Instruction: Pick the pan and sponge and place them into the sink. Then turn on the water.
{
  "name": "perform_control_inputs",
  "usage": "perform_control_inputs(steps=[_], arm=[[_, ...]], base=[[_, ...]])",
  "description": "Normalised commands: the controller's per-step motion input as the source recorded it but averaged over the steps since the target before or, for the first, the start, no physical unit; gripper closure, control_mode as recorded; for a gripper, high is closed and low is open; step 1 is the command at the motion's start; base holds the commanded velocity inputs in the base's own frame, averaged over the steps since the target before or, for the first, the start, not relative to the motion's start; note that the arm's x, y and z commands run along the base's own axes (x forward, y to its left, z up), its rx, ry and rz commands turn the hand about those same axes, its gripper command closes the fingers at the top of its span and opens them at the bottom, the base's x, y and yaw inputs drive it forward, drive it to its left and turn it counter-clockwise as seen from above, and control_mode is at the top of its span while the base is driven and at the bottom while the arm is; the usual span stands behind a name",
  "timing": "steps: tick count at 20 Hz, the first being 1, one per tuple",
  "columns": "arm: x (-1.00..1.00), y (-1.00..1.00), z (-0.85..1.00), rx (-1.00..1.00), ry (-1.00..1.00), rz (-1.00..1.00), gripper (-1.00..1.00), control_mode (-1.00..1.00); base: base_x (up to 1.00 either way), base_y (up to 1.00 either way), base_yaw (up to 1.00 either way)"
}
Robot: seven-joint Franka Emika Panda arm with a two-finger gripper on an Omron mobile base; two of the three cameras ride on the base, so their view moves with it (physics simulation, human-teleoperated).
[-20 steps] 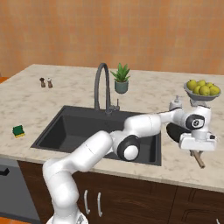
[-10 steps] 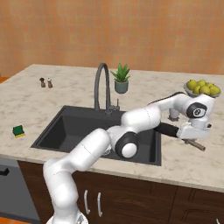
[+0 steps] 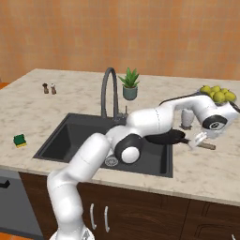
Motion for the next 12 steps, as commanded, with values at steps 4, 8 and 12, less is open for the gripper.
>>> perform_control_inputs(steps=[4, 8, 12], arm=[[-0.04, 0.66, 0.05, 0.19, -0.48, 0.29, 1.0, -1.0], [0.0, 0.71, 0.01, 0.1, -0.23, 0.24, 1.0, -1.0], [0.0, 0.19, -0.02, 0.0, 0.05, 0.07, 1.0, -1.0]], base=[[0.0, 0.0, 0.0], [0.0, 0.0, 0.0], [0.0, 0.0, 0.0]])
